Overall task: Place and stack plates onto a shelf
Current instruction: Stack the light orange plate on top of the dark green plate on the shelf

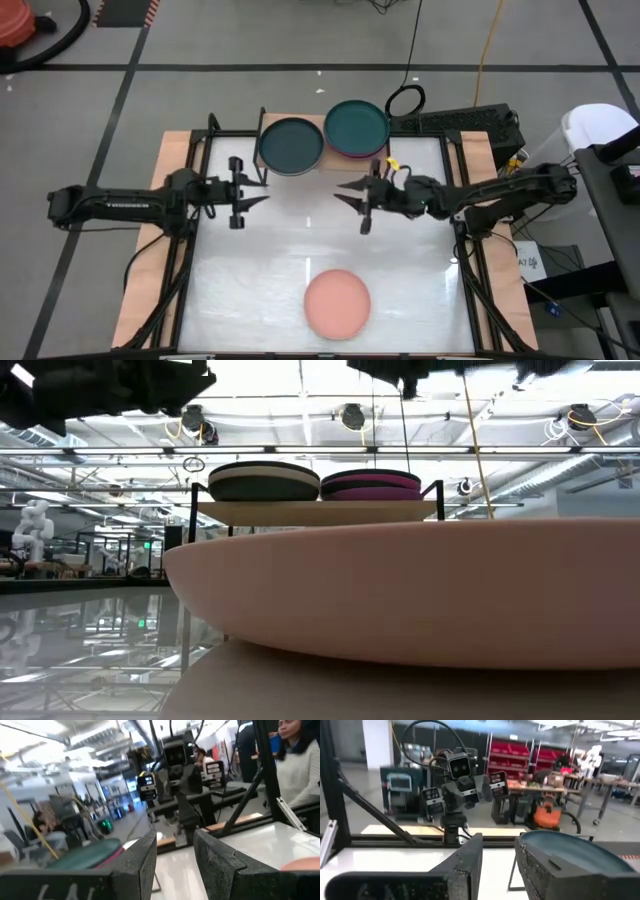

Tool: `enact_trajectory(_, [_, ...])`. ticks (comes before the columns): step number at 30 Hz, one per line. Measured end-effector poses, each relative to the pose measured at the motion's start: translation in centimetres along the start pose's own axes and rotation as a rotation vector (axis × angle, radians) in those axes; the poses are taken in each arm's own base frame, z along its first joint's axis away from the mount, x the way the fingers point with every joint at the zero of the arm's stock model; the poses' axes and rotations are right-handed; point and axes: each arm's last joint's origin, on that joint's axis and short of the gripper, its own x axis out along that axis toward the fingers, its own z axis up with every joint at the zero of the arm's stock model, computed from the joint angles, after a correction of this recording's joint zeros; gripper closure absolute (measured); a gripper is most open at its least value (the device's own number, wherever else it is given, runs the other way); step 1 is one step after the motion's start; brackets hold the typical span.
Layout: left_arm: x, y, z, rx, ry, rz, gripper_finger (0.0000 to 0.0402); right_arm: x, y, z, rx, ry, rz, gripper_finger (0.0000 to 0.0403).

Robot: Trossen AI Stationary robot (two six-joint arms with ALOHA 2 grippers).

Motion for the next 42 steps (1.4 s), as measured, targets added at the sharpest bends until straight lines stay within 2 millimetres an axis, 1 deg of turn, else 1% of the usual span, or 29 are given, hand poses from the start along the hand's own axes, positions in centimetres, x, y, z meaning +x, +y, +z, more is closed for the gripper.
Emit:
enact_trajectory(3, [1.4, -0.1, 0.2, -0.062, 0.028, -0.017, 0.0264, -1.3, 0.0, -2.1, 0.022, -0.078, -0.002, 0.0303])
enact_trajectory(5, [2.6, -0.3, 0.1, -0.122, 0.075, -0.041, 0.0264, -2.3, -0.1, -2.9, 0.039, -0.148, -0.007, 0.0303])
enact_trajectory(8, [4.5, -0.6, -0.2, -0.218, 0.226, -0.094, 0.0264, -3.7, -0.3, -4.0, 0.063, -0.241, -0.017, 0.0303])
enact_trajectory(11, [6.5, -0.7, -0.5, -0.305, 0.438, -0.143, 0.0264, -4.8, -0.5, -4.9, 0.069, -0.295, -0.023, 0.0303])
enact_trajectory(14, [8.7, -1.0, -0.9, -0.397, 0.619, -0.173, 0.0264, -5.8, -0.7, -5.0, 0.071, -0.356, -0.03, 0.0303])
enact_trajectory(17, [10.8, -2.1, -1.5, -0.454, 0.748, -0.239, 0.0264, -6.3, -0.8, -5.3, 0.072, -0.364, -0.031, 0.0303])
enact_trajectory(19, [12.1, -3.3, -2.3, -0.475, 0.82, -0.302, 0.0264, -6.5, -0.9, -5.1, 0.062, -0.377, -0.035, 0.0303])
enact_trajectory(22, [14.5, -5.2, -3.6, -0.493, 0.831, -0.362, 0.0264, -7.3, -1.2, -3.9, 0.012, -0.443, -0.058, 0.0303])
enact_trajectory(25, [16.2, -7.4, -5.1, -0.52, 0.903, -0.456, 0.0264, -8.0, -1.3, -3.2, 0.044, -0.451, -0.044, 0.0303])
enact_trajectory(27, [17.0, -8.6, -5.7, -0.521, 0.952, -0.494, 0.0264, -8.3, -1.0, -3.2, 0.082, -0.399, -0.008, 0.0303])
enact_trajectory(30, [18.3, -10.2, -6.0, -0.511, 0.959, -0.529, 0.0264, -8.5, -0.6, -3.6, 0.095, -0.327, 0.024, 0.0303])
enact_trajectory(33, [19.1, -11.6, -6.6, -0.519, 0.984, -0.548, 0.0264, -8.7, -0.3, -3.4, 0.105, -0.325, 0.041, 0.0303])
enact_trajectory(37, [19.9, -12.8, -7.1, -0.543, 1.0, -0.552, 0.0264, -8.9, 0.1, -3.3, 0.11, -0.335, 0.065, 0.0303])
enact_trajectory(39, [19.9, -13.4, -8.0, -0.529, 1.025, -0.538, 0.0264, -9.0, 0.3, -3.2, 0.114, -0.342, 0.076, 0.0303])
enact_trajectory(42, [19.8, -13.8, -9.7, -0.534, 1.1, -0.456, 0.0264, -9.1, 0.5, -3.1, 0.119, -0.354, 0.088, 0.0303])
